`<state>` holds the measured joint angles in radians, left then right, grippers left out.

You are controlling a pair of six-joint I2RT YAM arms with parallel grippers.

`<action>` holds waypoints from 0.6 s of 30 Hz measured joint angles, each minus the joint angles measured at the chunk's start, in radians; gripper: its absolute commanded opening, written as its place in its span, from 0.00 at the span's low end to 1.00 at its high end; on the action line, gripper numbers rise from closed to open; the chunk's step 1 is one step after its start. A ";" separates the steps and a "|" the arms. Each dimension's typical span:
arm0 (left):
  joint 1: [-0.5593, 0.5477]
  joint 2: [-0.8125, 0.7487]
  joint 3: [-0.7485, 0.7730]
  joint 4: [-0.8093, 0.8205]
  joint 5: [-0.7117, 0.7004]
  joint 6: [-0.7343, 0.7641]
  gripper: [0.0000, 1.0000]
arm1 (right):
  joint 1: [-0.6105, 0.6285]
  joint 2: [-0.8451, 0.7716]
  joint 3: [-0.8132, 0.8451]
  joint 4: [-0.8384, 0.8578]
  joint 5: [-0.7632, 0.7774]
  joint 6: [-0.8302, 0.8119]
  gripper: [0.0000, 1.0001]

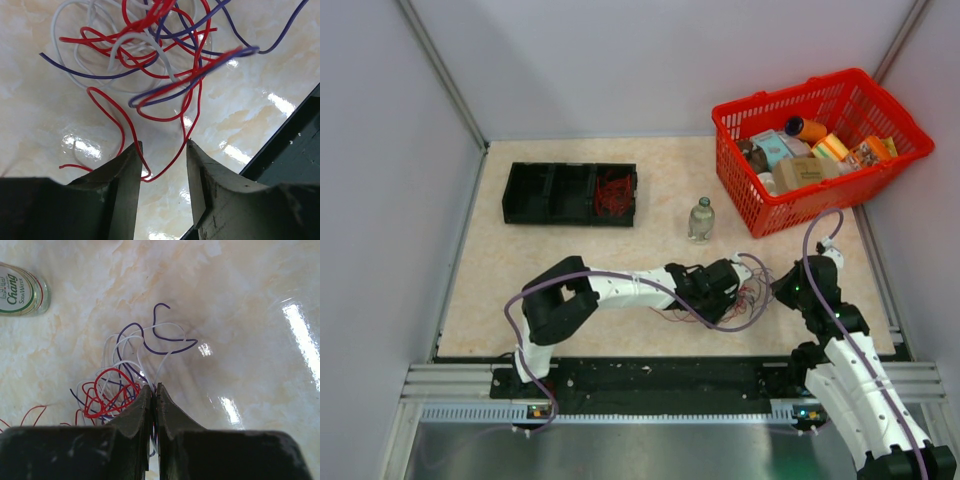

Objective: Untangle the cables

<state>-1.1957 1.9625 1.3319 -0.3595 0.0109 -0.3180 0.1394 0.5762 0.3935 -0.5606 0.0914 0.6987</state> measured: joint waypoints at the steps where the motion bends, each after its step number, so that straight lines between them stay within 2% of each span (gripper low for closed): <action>1: 0.000 -0.001 -0.001 -0.001 0.002 0.000 0.45 | 0.000 0.000 0.000 0.000 0.000 0.000 0.01; 5: -0.002 -0.002 -0.004 -0.001 0.003 0.003 0.43 | 0.000 0.000 0.000 0.000 -0.001 0.000 0.01; 7: -0.004 -0.002 -0.006 -0.006 0.003 0.003 0.38 | 0.000 0.000 0.000 0.000 -0.001 0.000 0.01; 13: -0.013 -0.002 -0.008 -0.019 -0.034 0.002 0.02 | 0.000 0.001 0.000 0.000 0.002 0.005 0.01; 18: -0.017 -0.074 -0.056 -0.032 -0.104 0.002 0.00 | 0.000 0.002 -0.007 0.006 0.051 0.061 0.00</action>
<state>-1.2125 1.8889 1.2758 -0.3916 -0.0933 -0.3157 0.1398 0.5781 0.3866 -0.5549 0.1425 0.7601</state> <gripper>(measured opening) 0.015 0.031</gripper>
